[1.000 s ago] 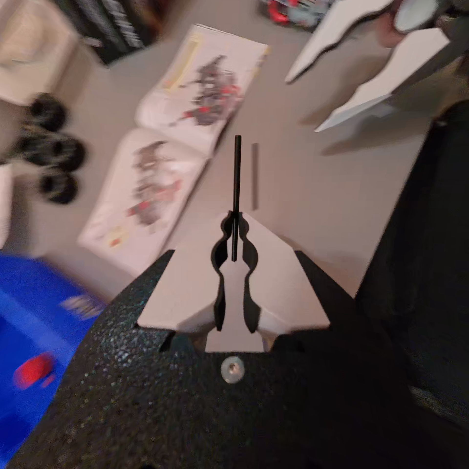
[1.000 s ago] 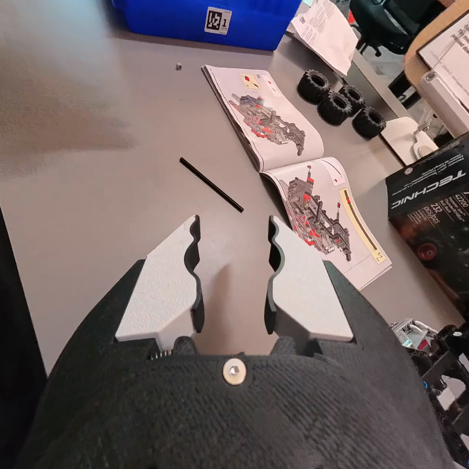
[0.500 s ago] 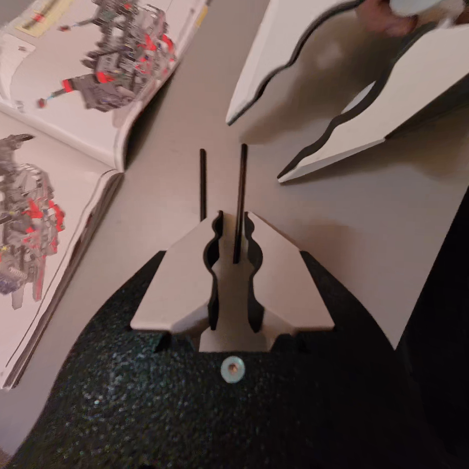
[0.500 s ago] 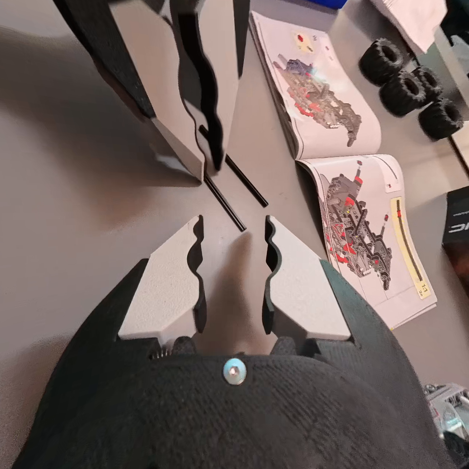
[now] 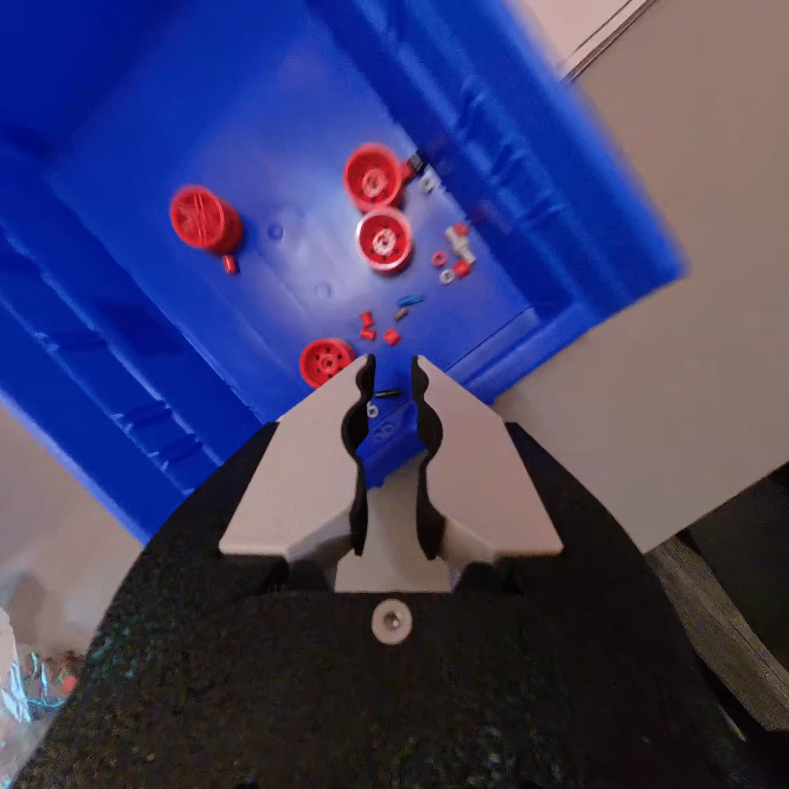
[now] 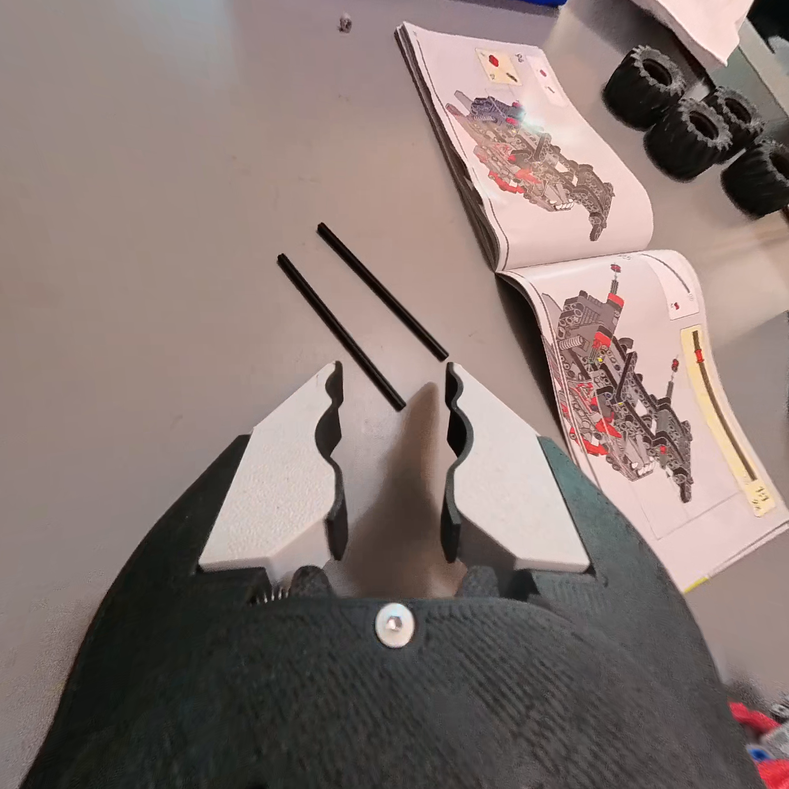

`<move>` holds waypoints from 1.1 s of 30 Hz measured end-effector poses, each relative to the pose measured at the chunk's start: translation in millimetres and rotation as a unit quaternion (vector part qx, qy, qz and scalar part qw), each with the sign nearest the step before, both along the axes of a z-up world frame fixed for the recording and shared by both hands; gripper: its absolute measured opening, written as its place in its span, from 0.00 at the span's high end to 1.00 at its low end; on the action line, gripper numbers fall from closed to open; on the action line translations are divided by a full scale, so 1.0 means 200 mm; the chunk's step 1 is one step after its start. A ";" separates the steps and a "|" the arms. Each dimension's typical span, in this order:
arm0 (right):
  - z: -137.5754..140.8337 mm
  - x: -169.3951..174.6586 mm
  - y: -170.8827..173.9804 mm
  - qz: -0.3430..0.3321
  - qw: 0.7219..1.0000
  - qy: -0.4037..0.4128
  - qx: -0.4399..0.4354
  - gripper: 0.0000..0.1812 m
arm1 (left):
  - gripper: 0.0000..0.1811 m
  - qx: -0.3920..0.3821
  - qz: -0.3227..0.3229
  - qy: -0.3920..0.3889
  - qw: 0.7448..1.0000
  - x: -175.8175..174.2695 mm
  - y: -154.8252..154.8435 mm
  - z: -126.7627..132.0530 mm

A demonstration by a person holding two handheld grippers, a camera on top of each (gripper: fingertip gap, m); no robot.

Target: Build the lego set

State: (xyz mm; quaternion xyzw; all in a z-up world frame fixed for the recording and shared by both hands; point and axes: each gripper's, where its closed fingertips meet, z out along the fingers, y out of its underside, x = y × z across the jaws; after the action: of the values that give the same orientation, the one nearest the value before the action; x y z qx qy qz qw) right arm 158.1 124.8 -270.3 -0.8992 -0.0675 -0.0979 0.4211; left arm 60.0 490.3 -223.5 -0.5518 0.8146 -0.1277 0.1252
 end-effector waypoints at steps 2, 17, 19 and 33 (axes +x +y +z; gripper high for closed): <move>0.00 0.02 0.01 -0.005 1.000 0.006 0.011 0.73 | 0.93 -0.004 0.001 0.038 0.999 0.01 0.04 -0.11; 0.00 0.04 0.02 -0.002 1.000 0.001 0.012 0.71 | 0.93 0.029 0.050 0.094 0.994 0.12 0.07 -0.26; 0.00 0.04 0.02 -0.003 1.000 -0.004 0.013 0.71 | 0.95 0.027 0.050 0.099 0.993 0.14 0.07 -0.28; 0.01 0.05 0.02 -0.011 1.000 -0.013 0.017 0.68 | 1.00 0.000 0.037 0.034 0.999 0.20 0.04 -0.23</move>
State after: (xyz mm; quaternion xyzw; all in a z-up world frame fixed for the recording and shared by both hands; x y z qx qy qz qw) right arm 168.8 129.3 -267.8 -0.8912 -0.0615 -0.1149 0.4345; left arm 100.1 499.2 -269.8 -0.5854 0.7976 -0.1038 0.1017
